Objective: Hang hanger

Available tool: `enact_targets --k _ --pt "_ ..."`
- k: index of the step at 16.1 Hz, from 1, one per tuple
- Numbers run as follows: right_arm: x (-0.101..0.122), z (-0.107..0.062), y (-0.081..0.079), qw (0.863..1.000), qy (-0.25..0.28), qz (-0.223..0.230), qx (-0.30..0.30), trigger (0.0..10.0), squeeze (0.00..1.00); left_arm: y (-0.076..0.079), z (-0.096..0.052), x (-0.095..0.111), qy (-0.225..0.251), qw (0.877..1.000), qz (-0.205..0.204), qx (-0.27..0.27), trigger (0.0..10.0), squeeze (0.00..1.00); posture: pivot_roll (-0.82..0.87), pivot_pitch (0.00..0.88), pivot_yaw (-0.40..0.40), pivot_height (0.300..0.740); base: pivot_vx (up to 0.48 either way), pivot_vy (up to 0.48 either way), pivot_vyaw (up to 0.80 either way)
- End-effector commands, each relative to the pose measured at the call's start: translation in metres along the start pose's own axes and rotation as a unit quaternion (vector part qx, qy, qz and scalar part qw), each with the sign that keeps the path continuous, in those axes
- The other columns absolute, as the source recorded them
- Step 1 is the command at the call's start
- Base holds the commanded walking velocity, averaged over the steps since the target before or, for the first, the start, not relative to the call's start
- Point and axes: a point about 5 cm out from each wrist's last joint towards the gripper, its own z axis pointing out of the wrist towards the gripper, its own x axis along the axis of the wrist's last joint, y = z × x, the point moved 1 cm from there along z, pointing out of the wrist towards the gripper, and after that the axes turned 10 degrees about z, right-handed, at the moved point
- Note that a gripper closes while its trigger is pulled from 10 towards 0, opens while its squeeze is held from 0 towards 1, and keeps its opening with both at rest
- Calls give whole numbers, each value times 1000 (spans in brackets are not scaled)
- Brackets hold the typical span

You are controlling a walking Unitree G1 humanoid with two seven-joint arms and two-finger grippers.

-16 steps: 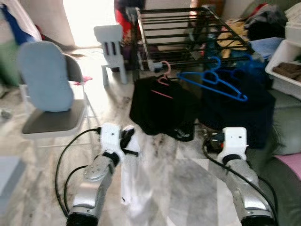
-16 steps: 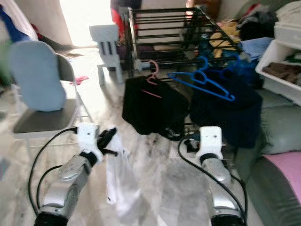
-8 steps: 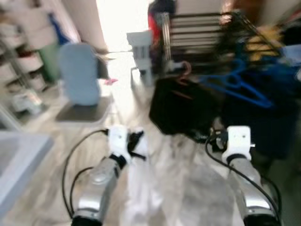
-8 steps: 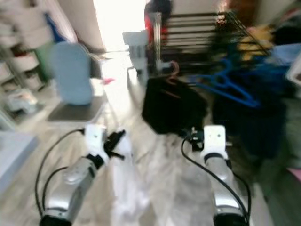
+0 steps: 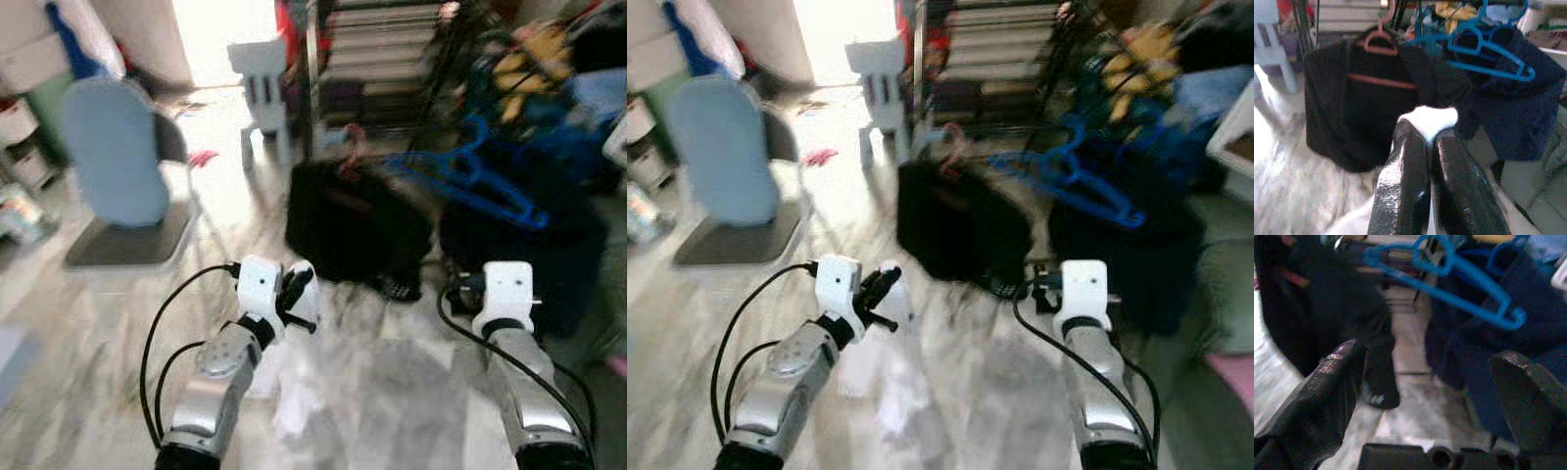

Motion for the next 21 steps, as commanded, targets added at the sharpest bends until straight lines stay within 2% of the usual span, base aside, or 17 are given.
enact_targets --k 1,3,7,14,17,21 --pt "6 1 -14 1000 15 5 20 10000 0 -11 -2 8 15 1000 11 15 10000 0 -136 0 28 740 469 0 0" --pt "8 1 -14 1000 16 8 22 10000 0 -9 -1 8 14 1000 10 12 10000 0 -137 0 27 740 469 0 0" --pt "7 2 -15 1000 16 10 24 10000 0 -6 -2 6 10 1000 9 5 10000 0 -133 0 26 740 468 0 -794" --pt "7 4 -17 999 17 -9 35 10000 0 -4 -1 6 8 1000 10 -3 10000 0 -133 0 26 740 434 0 0" --pt "4 4 -20 998 3 -7 58 10000 0 -2 -1 7 12 1000 3 -5 10000 0 -131 0 26 740 0 0 0" --pt "3 7 -17 994 -23 -21 109 10000 0 2 -3 4 6 1000 5 -17 10000 0 -137 0 32 740 0 0 0"
